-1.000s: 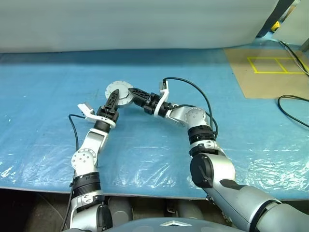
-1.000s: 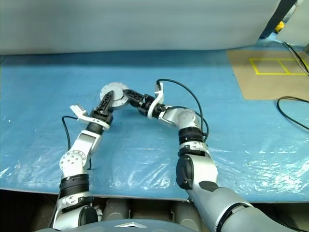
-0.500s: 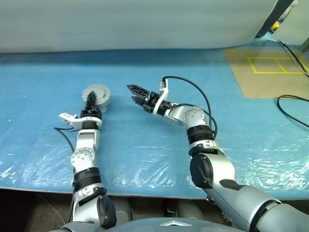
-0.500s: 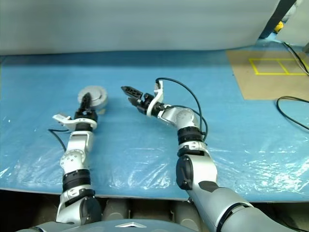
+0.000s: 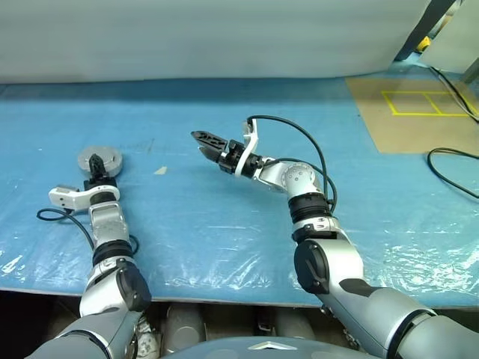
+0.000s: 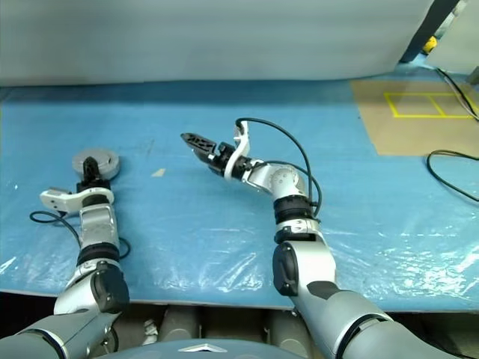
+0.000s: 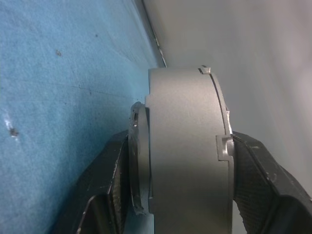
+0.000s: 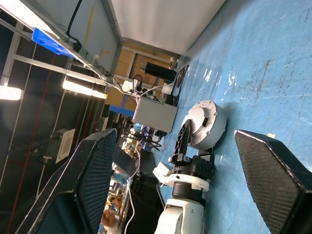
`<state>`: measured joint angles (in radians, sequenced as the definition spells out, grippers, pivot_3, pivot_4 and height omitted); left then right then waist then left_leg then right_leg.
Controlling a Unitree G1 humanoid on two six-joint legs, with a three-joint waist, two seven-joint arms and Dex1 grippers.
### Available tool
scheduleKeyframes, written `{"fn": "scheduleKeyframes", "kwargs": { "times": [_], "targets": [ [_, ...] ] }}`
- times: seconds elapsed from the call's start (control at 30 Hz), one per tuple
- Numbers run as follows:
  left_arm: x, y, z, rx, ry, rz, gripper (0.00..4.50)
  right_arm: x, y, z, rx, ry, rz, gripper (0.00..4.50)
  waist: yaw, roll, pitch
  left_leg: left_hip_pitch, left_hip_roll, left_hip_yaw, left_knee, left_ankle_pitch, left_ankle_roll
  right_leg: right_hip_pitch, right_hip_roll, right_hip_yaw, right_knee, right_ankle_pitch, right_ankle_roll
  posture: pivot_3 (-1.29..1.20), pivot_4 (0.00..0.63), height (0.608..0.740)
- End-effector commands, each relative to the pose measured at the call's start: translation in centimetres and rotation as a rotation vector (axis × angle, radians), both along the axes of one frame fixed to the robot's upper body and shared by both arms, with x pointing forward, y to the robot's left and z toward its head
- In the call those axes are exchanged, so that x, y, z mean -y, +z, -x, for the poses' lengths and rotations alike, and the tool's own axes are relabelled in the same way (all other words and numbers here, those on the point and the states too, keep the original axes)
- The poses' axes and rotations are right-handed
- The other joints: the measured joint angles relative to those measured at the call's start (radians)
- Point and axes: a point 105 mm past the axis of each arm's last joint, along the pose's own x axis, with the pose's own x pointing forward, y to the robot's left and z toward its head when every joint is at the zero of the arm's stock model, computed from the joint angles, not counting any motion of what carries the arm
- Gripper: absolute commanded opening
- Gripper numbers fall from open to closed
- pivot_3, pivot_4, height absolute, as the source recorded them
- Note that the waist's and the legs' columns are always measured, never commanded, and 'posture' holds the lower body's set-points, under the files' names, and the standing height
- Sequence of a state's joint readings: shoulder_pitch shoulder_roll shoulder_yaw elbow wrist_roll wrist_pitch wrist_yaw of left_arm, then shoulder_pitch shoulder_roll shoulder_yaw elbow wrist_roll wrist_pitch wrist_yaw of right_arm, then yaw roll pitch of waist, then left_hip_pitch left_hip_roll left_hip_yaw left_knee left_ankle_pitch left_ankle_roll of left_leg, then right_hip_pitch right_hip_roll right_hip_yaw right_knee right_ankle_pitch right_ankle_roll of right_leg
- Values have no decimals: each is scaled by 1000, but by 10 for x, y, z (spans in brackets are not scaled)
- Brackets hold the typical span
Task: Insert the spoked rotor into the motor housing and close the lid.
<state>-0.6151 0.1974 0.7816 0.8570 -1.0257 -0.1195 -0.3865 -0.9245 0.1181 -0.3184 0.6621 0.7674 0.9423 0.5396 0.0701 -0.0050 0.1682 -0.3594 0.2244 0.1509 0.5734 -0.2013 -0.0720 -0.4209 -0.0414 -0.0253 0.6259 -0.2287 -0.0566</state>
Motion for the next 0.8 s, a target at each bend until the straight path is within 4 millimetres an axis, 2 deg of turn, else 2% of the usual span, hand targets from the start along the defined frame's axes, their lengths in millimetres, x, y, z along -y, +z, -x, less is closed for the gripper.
{"fn": "scheduleKeyframes", "kwargs": {
  "times": [0.03,0.23,0.37,0.47,0.57,0.7,0.8],
  "targets": [
    [-14,-14,12,-44,67,5,2653,-5,12,3,44,11,-28,4062,-1,0,0,1,0,0,0,0,0,1,0,0,0,0,0,0,150,740],
    [-19,-20,20,-54,114,15,2653,-6,12,1,55,8,-17,4062,-4,1,0,5,0,2,-1,0,0,3,0,2,0,0,0,0,150,740],
    [-33,-19,33,-59,220,5,3590,-6,9,1,60,4,-1,4107,-9,2,-1,7,0,4,-2,0,0,3,0,2,0,0,-1,0,150,740],
    [-55,-13,55,5,401,41,4490,-9,4,4,94,15,52,4107,-26,2,-1,7,0,4,-4,0,0,4,0,2,-1,0,-1,0,150,740],
    [-60,-14,63,-9,453,26,4490,-15,-2,11,178,47,137,4107,-29,2,-1,7,0,5,-5,0,0,5,0,3,-2,0,-1,0,150,740],
    [-53,0,63,-38,438,-135,4490,-20,-2,12,309,43,226,4107,-27,2,-1,8,0,4,-6,0,0,4,0,2,-3,0,-1,0,150,740],
    [-27,25,50,-44,305,-413,4490,-19,-6,9,457,-6,336,4107,-22,0,-1,7,0,4,-6,0,0,4,-1,1,-4,0,-1,0,150,740]
  ]
}}
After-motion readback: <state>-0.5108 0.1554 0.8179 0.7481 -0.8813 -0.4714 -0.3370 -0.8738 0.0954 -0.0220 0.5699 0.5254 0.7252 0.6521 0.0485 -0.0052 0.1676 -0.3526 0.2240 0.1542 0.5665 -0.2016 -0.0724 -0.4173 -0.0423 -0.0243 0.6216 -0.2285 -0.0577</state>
